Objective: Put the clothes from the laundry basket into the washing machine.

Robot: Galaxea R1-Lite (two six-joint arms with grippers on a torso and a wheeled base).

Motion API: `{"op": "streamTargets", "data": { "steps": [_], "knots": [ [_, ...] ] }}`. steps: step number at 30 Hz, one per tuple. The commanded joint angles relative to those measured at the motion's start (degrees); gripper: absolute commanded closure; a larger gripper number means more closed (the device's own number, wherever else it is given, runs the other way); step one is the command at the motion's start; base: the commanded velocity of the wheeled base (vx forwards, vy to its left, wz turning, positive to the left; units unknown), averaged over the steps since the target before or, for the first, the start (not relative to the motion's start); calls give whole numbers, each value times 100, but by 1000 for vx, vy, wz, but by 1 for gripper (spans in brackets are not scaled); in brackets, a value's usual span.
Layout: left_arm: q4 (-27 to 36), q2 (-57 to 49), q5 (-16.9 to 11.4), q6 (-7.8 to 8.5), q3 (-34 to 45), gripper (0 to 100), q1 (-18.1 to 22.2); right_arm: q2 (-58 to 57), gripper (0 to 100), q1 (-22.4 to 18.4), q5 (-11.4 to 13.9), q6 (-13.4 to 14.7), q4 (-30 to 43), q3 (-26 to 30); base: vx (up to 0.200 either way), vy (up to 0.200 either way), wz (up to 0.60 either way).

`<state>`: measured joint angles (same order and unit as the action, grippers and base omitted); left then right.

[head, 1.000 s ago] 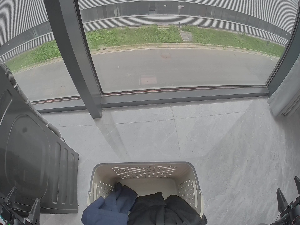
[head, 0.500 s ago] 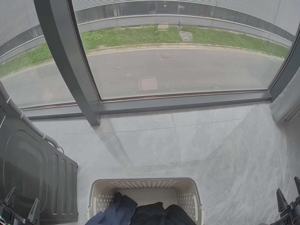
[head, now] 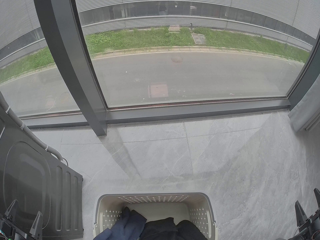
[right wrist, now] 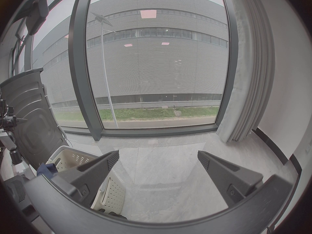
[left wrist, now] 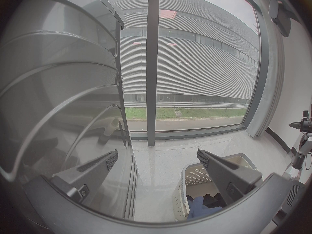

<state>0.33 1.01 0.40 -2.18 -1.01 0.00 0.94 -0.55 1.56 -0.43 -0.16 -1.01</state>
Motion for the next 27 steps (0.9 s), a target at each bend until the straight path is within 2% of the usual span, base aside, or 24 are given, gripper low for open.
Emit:
{"op": "streamTargets", "data": {
  "steps": [1,19,27],
  "knots": [
    [2,-57,4,-2,84,0,0,-6,0,2,2,-1,-2,92,0,0,0],
    [2,-57,4,-2,84,0,-9,-6,0,2,2,-1,-2,92,0,0,0],
    [2,-48,4,-2,84,0,0,-6,0,2,2,-1,-2,92,-200,0,0]
  ]
}}
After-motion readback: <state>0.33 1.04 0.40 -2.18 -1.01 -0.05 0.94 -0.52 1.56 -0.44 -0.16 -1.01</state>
